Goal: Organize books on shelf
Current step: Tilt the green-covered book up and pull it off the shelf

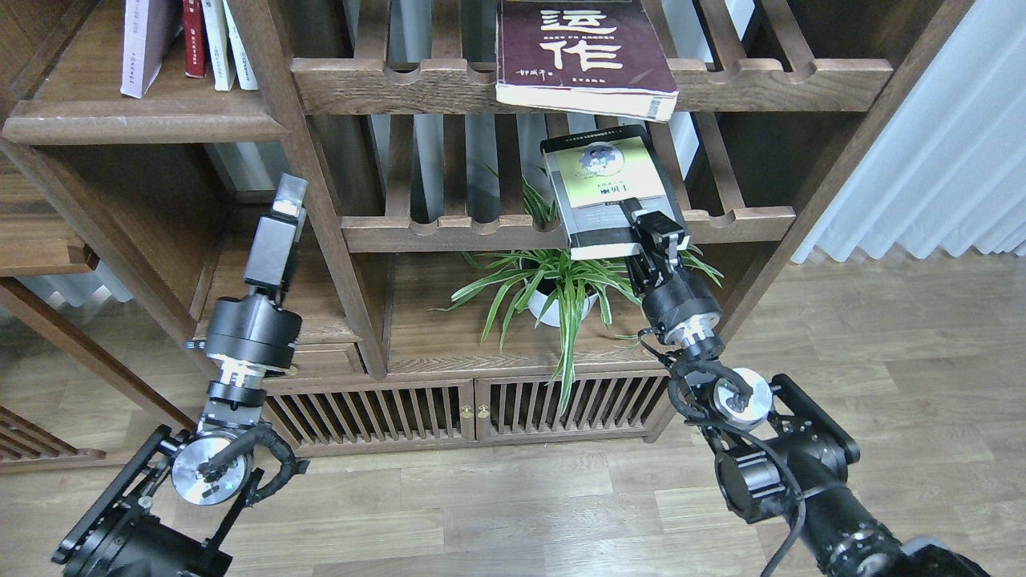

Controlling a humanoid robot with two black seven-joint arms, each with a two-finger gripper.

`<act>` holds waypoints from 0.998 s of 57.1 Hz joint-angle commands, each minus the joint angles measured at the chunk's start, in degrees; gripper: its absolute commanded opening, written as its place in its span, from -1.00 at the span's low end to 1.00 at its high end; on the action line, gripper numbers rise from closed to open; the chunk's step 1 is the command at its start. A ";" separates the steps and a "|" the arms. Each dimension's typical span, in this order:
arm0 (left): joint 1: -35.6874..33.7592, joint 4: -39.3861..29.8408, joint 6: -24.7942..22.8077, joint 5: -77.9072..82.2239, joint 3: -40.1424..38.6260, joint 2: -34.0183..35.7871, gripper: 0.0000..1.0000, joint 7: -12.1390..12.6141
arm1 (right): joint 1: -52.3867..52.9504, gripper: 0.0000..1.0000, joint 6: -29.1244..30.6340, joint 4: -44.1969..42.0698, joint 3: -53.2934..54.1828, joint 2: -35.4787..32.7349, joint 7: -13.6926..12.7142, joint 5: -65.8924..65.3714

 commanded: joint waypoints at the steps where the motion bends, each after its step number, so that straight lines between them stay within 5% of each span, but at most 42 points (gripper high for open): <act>1: -0.15 -0.01 0.00 -3.68 1.38 1.67 0.98 5.09 | -2.07 -0.90 0.65 2.74 -0.77 0.01 -1.42 0.19; 9: 0.03 -0.10 0.00 -7.99 2.26 3.96 0.98 13.19 | -4.00 -0.90 0.65 3.44 -3.67 0.01 -3.17 0.10; 57: 4.95 -0.80 0.00 -11.42 8.50 6.68 0.94 12.84 | -7.61 -0.90 0.65 9.24 -13.51 -0.17 -4.06 0.10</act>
